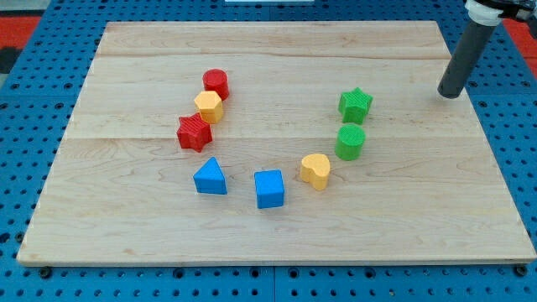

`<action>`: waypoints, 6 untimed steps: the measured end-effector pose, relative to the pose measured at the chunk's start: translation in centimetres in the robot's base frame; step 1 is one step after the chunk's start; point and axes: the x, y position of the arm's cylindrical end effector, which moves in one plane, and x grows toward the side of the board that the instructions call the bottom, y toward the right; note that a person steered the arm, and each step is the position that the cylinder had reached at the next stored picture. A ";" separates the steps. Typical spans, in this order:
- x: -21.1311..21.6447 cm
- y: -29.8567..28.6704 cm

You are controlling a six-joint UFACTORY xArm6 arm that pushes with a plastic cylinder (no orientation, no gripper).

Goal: Place the yellow heart right to the blue cube

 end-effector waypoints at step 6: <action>12.2 -20.4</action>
